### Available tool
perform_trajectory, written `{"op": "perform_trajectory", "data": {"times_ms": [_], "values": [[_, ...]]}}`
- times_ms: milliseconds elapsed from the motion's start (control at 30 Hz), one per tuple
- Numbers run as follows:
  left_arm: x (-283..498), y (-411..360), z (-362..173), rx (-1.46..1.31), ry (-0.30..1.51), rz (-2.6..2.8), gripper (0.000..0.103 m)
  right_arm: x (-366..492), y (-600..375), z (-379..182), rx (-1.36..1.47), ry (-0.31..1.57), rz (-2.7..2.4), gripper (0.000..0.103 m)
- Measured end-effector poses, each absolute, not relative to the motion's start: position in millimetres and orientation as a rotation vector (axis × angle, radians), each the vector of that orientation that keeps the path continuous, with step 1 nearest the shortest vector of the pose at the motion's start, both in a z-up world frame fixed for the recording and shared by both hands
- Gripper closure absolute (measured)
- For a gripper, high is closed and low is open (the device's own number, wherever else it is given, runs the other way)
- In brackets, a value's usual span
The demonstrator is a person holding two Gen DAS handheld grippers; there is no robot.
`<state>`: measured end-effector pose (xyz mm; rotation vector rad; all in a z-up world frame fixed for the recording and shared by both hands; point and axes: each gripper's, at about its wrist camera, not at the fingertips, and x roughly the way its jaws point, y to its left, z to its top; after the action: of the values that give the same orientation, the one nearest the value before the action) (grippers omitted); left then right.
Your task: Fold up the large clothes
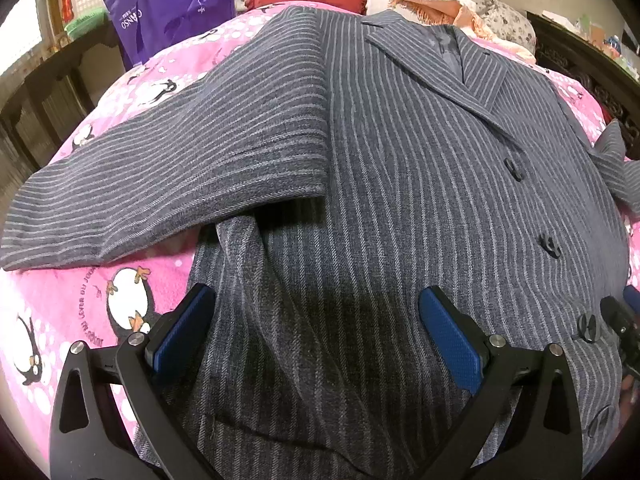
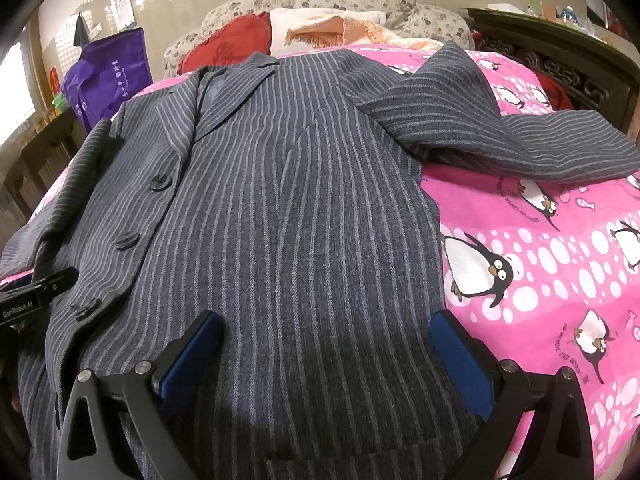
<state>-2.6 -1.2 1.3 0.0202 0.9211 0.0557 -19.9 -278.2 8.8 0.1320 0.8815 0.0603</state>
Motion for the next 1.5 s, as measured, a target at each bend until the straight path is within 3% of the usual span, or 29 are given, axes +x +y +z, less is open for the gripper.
{"op": "perform_trajectory", "data": {"times_ms": [400,600,867,1133,1500], "values": [[-18,20,18,-0.074,0.898,0.044,0.000,-21,-277,8,0.123,0.882,0.051,0.000],[-50,79,52,-0.133,0.821,0.139,0.000,-21,-278,8,0.128,0.880,0.054,0.000],[-82,167,51,-0.188,0.845,0.275,0.000,-22,-280,8,0.135,0.878,0.058,0.000],[-94,204,49,-0.417,0.688,0.199,0.000,-21,-280,8,0.136,0.877,0.059,0.000],[-49,286,11,-0.970,0.642,0.143,0.001,-21,-280,8,0.135,0.878,0.059,0.000]]}}
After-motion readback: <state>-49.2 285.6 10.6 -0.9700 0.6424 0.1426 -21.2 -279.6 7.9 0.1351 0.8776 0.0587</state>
